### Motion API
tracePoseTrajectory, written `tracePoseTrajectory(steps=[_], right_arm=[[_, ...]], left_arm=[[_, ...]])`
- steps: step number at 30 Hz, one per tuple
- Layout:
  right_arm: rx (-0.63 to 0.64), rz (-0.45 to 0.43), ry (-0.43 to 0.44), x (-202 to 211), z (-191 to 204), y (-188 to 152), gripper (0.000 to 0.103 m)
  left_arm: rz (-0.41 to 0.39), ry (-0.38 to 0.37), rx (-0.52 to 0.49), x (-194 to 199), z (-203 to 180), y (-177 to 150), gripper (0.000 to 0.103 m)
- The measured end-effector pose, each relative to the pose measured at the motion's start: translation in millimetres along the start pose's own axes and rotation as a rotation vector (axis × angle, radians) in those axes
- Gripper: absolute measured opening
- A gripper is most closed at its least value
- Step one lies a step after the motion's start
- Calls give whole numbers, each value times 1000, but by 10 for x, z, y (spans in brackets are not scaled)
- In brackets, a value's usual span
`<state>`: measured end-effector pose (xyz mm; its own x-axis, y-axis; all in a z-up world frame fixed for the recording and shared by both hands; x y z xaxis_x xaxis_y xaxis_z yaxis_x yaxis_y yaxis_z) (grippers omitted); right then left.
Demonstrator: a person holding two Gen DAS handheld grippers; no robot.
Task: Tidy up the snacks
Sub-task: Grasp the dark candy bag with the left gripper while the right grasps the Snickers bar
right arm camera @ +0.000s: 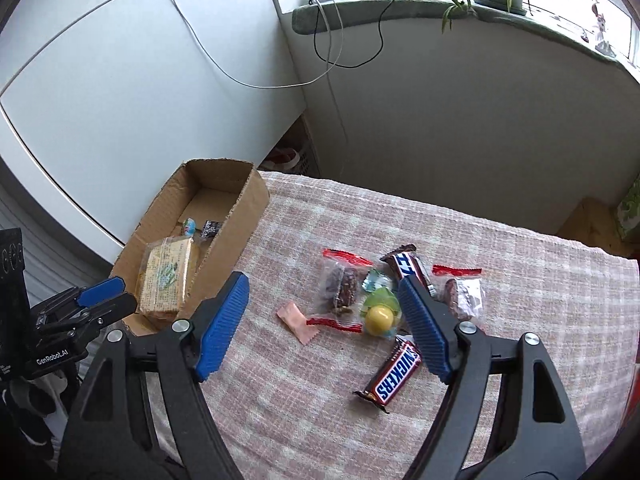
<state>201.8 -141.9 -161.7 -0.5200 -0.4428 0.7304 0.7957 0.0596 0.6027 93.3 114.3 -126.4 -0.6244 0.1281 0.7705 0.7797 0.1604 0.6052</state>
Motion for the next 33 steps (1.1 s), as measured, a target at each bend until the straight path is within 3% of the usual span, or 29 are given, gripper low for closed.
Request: tracePoseTrajectory(steps=[7, 10, 15, 19, 22, 33], right_arm=[[-66, 9, -98, 173, -615, -265, 82], [-89, 39, -93, 167, -730, -368, 82], [-123, 117, -61, 27, -752, -557, 65], [-184, 175, -33, -160, -748, -655, 60], [-187, 170, -31, -288, -675, -666, 54], [-244, 214, -52, -720, -545, -745, 53]], left_arm=[[51, -73, -40, -226, -464, -68, 56], [60, -104, -77, -310, -647, -70, 56], [93, -110, -157, -527, -839, -30, 53], [112, -134, -100, -676, -793, 12, 49], [113, -156, -53, -834, -765, 58, 46], [149, -160, -13, -1340, -872, 248, 46]])
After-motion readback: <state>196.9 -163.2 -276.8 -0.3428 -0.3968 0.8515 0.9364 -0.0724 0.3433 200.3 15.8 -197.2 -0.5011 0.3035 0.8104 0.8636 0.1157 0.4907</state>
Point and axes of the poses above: each gripper's, at about its wrist camera, not at the fingertips, and x roughly against the way its jaws point, z to its left, y to its top, the point moved 5 cm from there along -x, roughly the way its jaws point, and after that the axes turned 11 degrees about -x, right-handed, at the moved point
